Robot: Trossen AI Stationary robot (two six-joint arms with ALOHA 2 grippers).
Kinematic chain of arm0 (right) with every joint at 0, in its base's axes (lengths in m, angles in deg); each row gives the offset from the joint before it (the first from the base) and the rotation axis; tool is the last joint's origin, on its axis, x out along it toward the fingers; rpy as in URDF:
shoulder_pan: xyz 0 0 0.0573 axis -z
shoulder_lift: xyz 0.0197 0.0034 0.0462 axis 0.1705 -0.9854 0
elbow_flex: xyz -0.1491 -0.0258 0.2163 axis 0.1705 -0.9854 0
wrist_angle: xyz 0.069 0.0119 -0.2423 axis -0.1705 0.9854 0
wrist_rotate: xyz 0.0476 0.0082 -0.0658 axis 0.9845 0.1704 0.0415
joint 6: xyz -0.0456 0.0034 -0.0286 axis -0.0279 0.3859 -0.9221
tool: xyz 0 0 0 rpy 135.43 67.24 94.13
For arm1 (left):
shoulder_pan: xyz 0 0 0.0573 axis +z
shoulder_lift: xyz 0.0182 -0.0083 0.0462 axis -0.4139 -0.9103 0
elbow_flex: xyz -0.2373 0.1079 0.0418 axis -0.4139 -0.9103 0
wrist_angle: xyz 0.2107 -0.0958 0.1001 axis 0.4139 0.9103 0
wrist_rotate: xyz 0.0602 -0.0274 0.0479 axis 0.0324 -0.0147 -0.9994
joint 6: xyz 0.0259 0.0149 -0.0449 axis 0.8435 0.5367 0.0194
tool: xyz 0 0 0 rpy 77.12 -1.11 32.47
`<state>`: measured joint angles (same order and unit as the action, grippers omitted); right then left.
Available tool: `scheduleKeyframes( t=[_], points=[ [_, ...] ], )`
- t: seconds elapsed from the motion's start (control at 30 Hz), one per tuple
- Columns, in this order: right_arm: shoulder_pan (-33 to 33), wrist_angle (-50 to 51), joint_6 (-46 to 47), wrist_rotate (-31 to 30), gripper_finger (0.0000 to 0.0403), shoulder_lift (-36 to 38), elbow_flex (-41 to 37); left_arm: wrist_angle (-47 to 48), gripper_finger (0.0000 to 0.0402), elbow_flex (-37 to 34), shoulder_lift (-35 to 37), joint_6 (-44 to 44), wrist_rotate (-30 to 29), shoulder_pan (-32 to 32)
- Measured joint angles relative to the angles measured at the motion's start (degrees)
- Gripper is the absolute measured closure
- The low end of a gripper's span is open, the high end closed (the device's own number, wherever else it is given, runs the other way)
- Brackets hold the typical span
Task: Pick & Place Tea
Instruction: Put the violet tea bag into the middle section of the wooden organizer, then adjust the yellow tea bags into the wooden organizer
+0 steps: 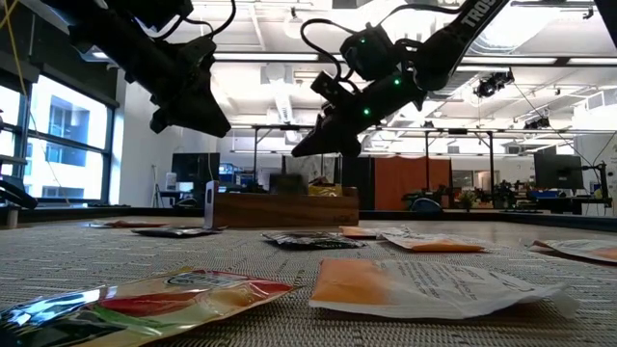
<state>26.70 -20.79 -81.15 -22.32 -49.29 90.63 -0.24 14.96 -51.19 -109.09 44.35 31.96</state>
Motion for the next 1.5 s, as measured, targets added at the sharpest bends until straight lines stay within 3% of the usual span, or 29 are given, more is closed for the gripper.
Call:
scheduleKeyframes(
  t=[0.17, 0.47, 0.7, 1.1, 1.4, 1.5],
  points=[
    [0.04, 0.01, -0.46, -2.11, 0.0334, 0.0, 0.0, 0.0, 0.0312, 0.0, 0.0, 0.0, 0.0, -0.02],
    [0.62, 6.29, -3.97, -15.29, 0.0289, 2.6, 0.02, 0.04, 0.0312, 0.0, 0.0, -0.02, 0.09, -0.02],
    [3.77, 11.7, -3.59, -4.61, 0.0284, 5.91, 0.18, -0.08, 0.0312, 0.0, 0.0, -0.02, 0.0, -0.01],
    [11.3, 5.9, 11.07, 0.25, 0.03, 2.27, 2.82, -1.18, 0.0312, 0.0, 0.02, 0.0, -0.07, 0.0],
    [10.71, 4.49, 10.14, -3.77, 0.032, -3.72, 2.71, -1.26, 0.0312, 0.0, 0.02, -0.02, -0.09, 0.0],
    [10.71, 7.56, 10.09, -8.24, 0.032, -3.72, 2.71, -1.25, 0.0312, 0.0, 0.02, 0.3, -0.09, -0.02]
  ],
)
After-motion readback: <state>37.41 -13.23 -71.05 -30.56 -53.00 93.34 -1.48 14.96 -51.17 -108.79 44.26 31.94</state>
